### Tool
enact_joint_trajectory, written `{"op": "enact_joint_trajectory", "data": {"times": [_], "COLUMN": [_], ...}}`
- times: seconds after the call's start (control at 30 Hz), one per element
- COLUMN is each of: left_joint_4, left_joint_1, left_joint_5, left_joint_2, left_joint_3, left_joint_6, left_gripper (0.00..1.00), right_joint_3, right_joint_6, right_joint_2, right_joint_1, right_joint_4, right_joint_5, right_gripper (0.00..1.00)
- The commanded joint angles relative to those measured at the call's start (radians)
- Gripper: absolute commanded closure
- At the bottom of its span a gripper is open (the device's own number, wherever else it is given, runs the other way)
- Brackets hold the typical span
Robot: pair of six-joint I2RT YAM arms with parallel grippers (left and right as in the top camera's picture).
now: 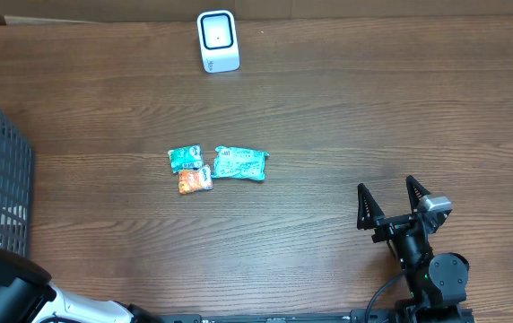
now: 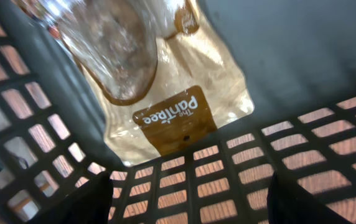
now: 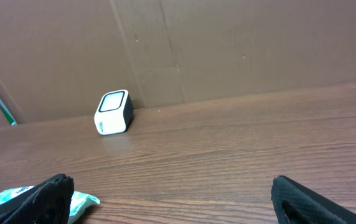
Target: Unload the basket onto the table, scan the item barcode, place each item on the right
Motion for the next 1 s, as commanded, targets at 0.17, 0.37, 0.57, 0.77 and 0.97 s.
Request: {"op": "enact_joint_trajectory", "data": {"times": [0.17, 0.37, 0.57, 0.77, 0.97], "left_joint_4": [0.108, 0.16, 0.206, 0.286, 0.344], "left_joint_1": [0.005, 0.005, 0.006, 0.006, 0.006], "left_joint_5": [0.017, -0.048, -0.125, -0.152, -0.221], "left_joint_2": [0.002, 0.002, 0.003, 0.003, 0.004], "left_joint_3": [-0.155, -0.172, -0.19, -0.252, -0.283], "left_joint_6": [0.023, 0.023, 0.023, 0.022, 0.021], "left_gripper": [0.38, 0.34, 0.0, 0.0, 0.0], "right_joint_3": [-0.01, -0.01, -0.01, -0.01, -0.01], "right_joint_6": [-0.002, -0.002, -0.002, -0.002, -0.002], "right_joint_2": [-0.009, -0.009, -0.009, -0.009, -0.009], "right_joint_1": [0.005, 0.005, 0.005, 0.005, 0.005], "right_joint_4": [0.003, 0.004, 0.003, 0.003, 0.003], "right_joint_5": [-0.001, -0.001, -0.001, 0.0, 0.0], "right_gripper": [0.0, 0.0, 0.0, 0.0, 0.0]}}
